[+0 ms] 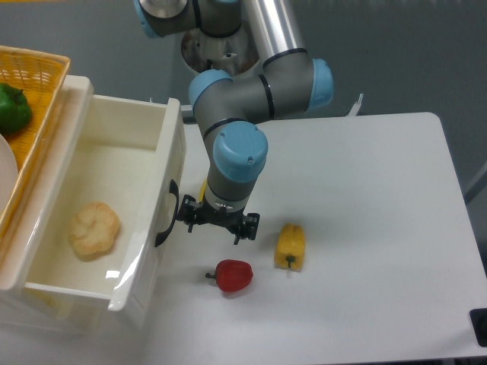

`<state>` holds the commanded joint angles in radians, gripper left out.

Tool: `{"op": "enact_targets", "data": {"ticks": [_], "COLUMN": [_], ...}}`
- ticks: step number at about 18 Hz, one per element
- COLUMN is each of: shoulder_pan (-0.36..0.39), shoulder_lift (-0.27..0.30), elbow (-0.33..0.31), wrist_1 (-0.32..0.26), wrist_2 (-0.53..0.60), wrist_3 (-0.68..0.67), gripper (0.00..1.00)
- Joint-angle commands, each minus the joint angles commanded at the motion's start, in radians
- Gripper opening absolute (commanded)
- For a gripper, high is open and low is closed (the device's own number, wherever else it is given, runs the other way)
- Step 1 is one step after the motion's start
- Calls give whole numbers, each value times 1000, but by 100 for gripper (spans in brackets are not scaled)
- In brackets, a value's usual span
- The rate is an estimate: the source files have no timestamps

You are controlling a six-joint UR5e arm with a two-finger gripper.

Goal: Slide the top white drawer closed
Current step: 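Push the drawer front with the gripper, sliding the drawer into the unit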

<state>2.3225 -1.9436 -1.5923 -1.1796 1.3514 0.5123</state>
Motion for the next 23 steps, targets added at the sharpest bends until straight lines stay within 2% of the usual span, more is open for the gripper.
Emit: {"op": "enact_targets", "data": {"ticks": [11,23], "shoulder_pan": [-54,-124], "shoulder_lift": [21,20], "elbow": [0,9], "wrist_1": [0,0], "wrist_2": [-6,3], "wrist_3": [-20,-23], "gripper": [100,100]}}
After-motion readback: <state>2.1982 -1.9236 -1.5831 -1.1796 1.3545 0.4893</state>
